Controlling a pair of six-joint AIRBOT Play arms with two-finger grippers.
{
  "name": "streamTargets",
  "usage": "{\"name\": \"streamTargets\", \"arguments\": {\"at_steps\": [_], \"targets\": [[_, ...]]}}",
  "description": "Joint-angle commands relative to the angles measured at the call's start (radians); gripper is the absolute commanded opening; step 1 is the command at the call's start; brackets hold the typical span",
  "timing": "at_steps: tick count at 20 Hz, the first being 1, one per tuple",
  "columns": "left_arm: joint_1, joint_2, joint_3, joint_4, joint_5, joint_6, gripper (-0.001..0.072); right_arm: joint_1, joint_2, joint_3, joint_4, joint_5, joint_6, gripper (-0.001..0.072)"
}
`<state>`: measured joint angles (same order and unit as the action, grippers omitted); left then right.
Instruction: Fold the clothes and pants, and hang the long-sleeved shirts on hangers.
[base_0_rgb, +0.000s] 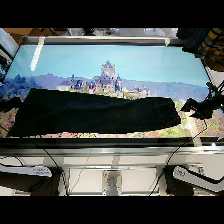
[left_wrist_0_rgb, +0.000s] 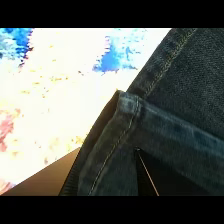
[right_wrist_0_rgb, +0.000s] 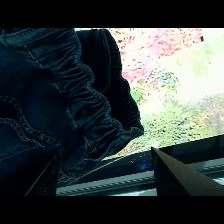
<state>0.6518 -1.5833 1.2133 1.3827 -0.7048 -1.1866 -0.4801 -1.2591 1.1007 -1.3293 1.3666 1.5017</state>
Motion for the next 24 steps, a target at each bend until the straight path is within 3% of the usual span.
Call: {"name": "streamTargets", "arguments": {"at_steps": [1, 3, 5, 6, 7, 9, 14, 19, 24], "targets": [[-0.009, -0.044, 0.001, -0.008, 0.035, 0.001, 0.0388, 0.001, 0.000, 0.000, 0.000, 0.003, 0.016, 0.0609], [-0.018, -0.064, 0.001, -0.008, 0.035, 0.006, 0.0387, 0.001, 0.000, 0.000, 0.000, 0.003, 0.017, 0.0609], [-0.032, -0.072, 0.001, -0.058, 0.040, 0.064, 0.0377, 0.001, 0.000, 0.000, 0.000, 0.003, 0.017, 0.0609], [-0.036, -0.074, 0.001, -0.087, 0.050, 0.079, 0.0311, 0.001, 0.000, 0.000, 0.000, 0.003, 0.017, 0.0609], [-0.042, -0.074, 0.001, -0.107, 0.062, 0.079, 0.0301, 0.001, 0.000, 0.000, 0.000, 0.003, 0.017, 0.0609], [-0.047, -0.074, 0.002, -0.138, 0.073, 0.079, 0.0035, 0.001, 0.000, 0.000, 0.000, 0.003, 0.017, 0.0609], [-0.050, -0.031, 0.043, -0.174, 0.037, 0.069, 0.0020, 0.001, 0.000, 0.000, 0.000, 0.003, 0.016, 0.0609], [-0.076, 0.095, 0.149, -0.200, 0.167, 0.103, 0.0018, 0.001, 0.000, 0.000, -0.014, -0.021, 0.016, 0.0609], [-0.087, 0.053, 0.183, -0.300, 0.187, 0.103, 0.0019, 0.001, 0.000, 0.000, -0.013, -0.058, 0.016, 0.0609]]}}
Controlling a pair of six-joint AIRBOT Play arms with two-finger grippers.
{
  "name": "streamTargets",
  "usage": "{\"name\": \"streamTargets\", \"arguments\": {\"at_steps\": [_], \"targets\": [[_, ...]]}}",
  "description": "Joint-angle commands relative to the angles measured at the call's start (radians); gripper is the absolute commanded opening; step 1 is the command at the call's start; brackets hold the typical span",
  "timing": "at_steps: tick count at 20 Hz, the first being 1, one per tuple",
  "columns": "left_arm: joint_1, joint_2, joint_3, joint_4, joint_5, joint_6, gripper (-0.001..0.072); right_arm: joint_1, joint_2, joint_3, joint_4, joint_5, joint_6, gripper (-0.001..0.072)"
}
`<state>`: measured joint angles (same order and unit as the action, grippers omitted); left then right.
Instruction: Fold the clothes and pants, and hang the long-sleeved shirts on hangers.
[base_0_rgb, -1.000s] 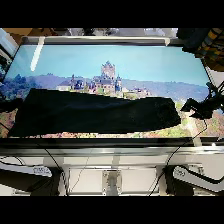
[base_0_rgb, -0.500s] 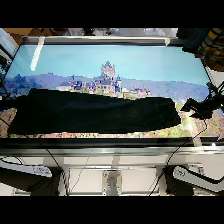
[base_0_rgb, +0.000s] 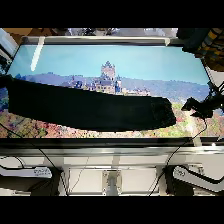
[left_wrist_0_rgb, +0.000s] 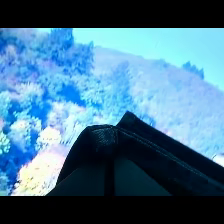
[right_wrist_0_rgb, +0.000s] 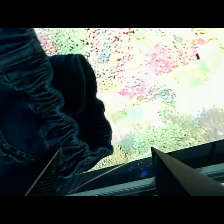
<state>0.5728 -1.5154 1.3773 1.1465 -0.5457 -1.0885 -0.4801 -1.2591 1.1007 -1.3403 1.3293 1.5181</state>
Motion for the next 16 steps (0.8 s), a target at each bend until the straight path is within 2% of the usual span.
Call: {"name": "streamTargets", "arguments": {"at_steps": [1, 8, 9, 10, 11, 13, 15, 16], "targets": [[-0.016, -0.036, 0.019, -0.082, 0.031, 0.005, 0.0020, 0.001, 0.000, 0.000, -0.002, -0.025, 0.000, 0.0609], [-0.108, -0.176, 0.019, -0.085, 0.165, 0.005, 0.0021, 0.001, 0.000, 0.000, -0.003, -0.039, 0.000, 0.0609], [-0.113, -0.187, 0.021, -0.073, 0.182, 0.005, 0.0045, 0.001, 0.000, 0.000, -0.003, -0.039, 0.000, 0.0609], [-0.114, -0.192, 0.027, -0.073, 0.187, 0.005, 0.0150, 0.001, 0.000, 0.000, -0.003, -0.039, 0.000, 0.0609], [-0.114, -0.192, 0.038, -0.073, 0.187, 0.005, 0.0204, 0.001, 0.000, 0.000, -0.003, -0.039, 0.000, 0.0609], [-0.110, -0.190, 0.082, -0.050, 0.151, 0.004, 0.0223, 0.001, 0.000, 0.000, -0.003, -0.039, 0.000, 0.0610], [-0.111, -0.189, 0.142, 0.024, 0.049, 0.003, 0.0227, 0.001, 0.000, 0.000, -0.002, -0.029, 0.000, 0.0609], [-0.109, -0.189, 0.179, 0.077, -0.021, -0.026, 0.0227, 0.001, 0.000, 0.000, -0.002, -0.020, 0.000, 0.0609]]}}
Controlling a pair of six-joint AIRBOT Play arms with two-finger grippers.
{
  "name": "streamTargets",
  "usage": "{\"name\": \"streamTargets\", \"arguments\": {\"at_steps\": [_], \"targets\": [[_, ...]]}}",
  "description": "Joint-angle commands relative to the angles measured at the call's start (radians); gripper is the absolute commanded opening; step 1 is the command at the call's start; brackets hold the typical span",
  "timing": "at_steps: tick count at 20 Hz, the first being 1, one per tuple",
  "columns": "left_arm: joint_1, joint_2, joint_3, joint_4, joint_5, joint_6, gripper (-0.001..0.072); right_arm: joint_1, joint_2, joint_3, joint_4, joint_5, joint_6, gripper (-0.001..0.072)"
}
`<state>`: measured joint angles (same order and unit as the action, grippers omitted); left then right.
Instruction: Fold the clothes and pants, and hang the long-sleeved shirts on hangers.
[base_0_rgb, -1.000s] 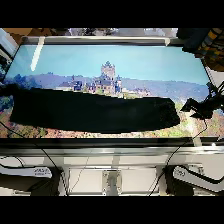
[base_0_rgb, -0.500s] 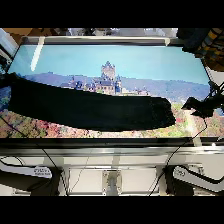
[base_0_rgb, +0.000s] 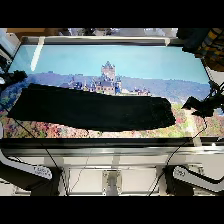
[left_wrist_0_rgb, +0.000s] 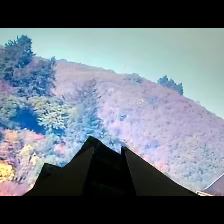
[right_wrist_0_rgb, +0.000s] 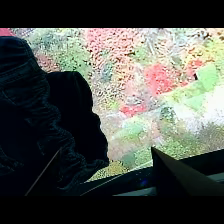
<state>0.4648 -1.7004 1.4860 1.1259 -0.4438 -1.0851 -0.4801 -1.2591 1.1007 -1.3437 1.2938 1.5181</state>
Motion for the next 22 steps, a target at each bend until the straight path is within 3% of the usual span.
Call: {"name": "streamTargets", "arguments": {"at_steps": [1, 3, 4, 6, 9, 14, 15, 16, 17, 18, 22], "targets": [[0.001, -0.004, 0.106, 0.172, -0.196, -0.092, 0.0227, 0.001, 0.000, 0.000, 0.001, 0.025, 0.000, 0.0609], [0.023, -0.004, 0.164, 0.304, -0.357, -0.210, 0.0227, 0.001, 0.000, 0.000, 0.005, 0.030, -0.013, 0.0608], [0.040, -0.004, 0.177, 0.323, -0.441, -0.220, 0.0255, 0.002, 0.000, -0.002, 0.015, 0.032, -0.021, 0.0603], [0.085, -0.005, 0.180, 0.321, -0.609, -0.220, 0.0479, 0.032, 0.000, -0.023, 0.026, 0.038, -0.038, 0.0601], [0.137, -0.005, 0.175, 0.321, -0.806, -0.205, 0.0486, 0.145, -0.001, -0.121, -0.053, -0.033, -0.046, 0.0602], [0.158, -0.002, 0.175, 0.321, -0.971, -0.182, 0.0487, 0.279, -0.035, -0.195, -0.109, -0.114, -0.010, 0.0573], [0.158, -0.002, 0.175, 0.321, -0.985, -0.182, 0.0487, 0.297, -0.055, -0.195, -0.109, -0.106, 0.001, 0.0520], [0.156, -0.002, 0.175, 0.309, -0.995, -0.182, 0.0487, 0.315, -0.077, -0.195, -0.108, -0.104, 0.010, 0.0386], [0.156, -0.001, 0.175, 0.292, -0.998, -0.179, 0.0487, 0.332, -0.095, -0.195, -0.108, -0.095, 0.008, 0.0151], [0.156, 0.001, 0.175, 0.265, -1.003, -0.156, 0.0487, 0.342, -0.105, -0.195, -0.113, -0.091, 0.007, 0.0018], [0.164, 0.021, 0.175, 0.233, -1.005, -0.119, 0.0487, 0.297, -0.100, -0.167, -0.315, -0.026, 0.068, 0.0015]]}}
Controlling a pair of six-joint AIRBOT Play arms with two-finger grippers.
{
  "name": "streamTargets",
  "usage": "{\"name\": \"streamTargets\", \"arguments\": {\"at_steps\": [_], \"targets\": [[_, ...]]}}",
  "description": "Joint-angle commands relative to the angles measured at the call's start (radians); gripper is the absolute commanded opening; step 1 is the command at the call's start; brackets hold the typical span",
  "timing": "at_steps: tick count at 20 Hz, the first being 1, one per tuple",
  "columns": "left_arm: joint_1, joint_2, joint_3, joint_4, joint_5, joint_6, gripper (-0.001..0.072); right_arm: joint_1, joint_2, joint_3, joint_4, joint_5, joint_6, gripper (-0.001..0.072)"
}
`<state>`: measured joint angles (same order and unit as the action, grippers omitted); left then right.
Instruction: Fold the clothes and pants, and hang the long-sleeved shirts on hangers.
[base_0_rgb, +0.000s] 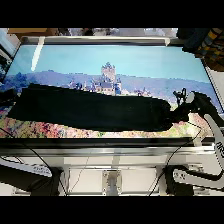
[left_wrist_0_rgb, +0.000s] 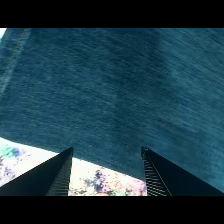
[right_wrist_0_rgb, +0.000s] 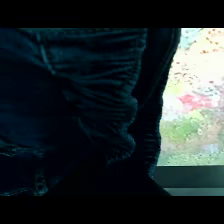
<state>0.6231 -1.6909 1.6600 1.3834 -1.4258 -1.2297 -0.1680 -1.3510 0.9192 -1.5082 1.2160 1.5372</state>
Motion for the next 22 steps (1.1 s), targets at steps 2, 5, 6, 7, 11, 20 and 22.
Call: {"name": "streamTargets", "arguments": {"at_steps": [2, 5, 6, 7, 11, 20, 22], "targets": [[0.015, 0.022, 0.000, -0.024, -0.029, 0.026, 0.0486, -0.093, -0.008, 0.041, -0.311, 0.108, 0.084, 0.0014], [0.021, 0.036, -0.003, -0.027, -0.040, 0.026, 0.0486, -0.256, -0.008, 0.066, -0.478, 0.127, 0.112, 0.0015], [0.021, 0.040, -0.009, -0.030, -0.041, 0.026, 0.0486, -0.309, -0.008, 0.069, -0.512, 0.119, 0.113, 0.0015], [0.020, 0.045, -0.018, -0.042, -0.042, 0.026, 0.0486, -0.362, -0.008, 0.070, -0.528, 0.108, 0.116, 0.0016], [0.019, 0.046, -0.068, -0.169, -0.071, 0.080, 0.0486, -0.505, 0.004, 0.071, -0.509, 0.094, 0.067, 0.0351], [-0.011, 0.034, -0.194, -0.272, -0.031, 0.270, 0.0486, -0.517, 0.331, 0.069, -0.268, -0.213, 0.007, 0.0374], [-0.054, 0.010, -0.196, -0.303, 0.037, 0.273, 0.0486, -0.517, 0.334, 0.069, -0.190, -0.191, -0.014, 0.0378]]}}
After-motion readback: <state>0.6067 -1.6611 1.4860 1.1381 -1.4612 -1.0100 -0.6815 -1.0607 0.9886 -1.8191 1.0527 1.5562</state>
